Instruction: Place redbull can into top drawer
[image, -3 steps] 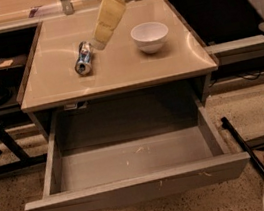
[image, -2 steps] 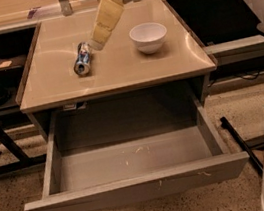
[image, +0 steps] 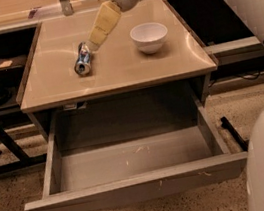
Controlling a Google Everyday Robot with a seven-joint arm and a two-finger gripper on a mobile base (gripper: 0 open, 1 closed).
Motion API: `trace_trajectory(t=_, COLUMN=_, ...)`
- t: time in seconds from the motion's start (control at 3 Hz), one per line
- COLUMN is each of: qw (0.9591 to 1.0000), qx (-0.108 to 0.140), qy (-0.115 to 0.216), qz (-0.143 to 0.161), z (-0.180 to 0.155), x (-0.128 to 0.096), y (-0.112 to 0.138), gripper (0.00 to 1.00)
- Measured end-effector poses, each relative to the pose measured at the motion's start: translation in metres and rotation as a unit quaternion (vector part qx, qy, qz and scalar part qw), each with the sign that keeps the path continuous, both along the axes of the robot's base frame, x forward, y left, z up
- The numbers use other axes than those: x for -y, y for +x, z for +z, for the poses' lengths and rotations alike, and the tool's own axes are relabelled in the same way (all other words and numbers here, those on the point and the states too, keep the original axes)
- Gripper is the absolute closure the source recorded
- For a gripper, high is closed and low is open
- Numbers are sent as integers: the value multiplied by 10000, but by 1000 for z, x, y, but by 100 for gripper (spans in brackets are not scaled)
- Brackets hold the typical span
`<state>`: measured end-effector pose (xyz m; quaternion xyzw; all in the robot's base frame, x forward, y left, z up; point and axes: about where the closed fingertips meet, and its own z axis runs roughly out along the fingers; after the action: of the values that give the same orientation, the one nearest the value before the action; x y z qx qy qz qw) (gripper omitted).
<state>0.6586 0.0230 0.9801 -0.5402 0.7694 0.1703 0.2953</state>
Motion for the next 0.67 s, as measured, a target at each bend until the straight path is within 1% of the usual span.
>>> trace_trajectory(t=0.33, qw=9985, qx=-132, qy=199, qz=-483, z=-19, x=-1, y=31, gripper=0)
trace_trajectory(t=0.67, qw=9965, qx=-329, qy=58, qz=-767, z=-36, x=-7, y=56, gripper=0)
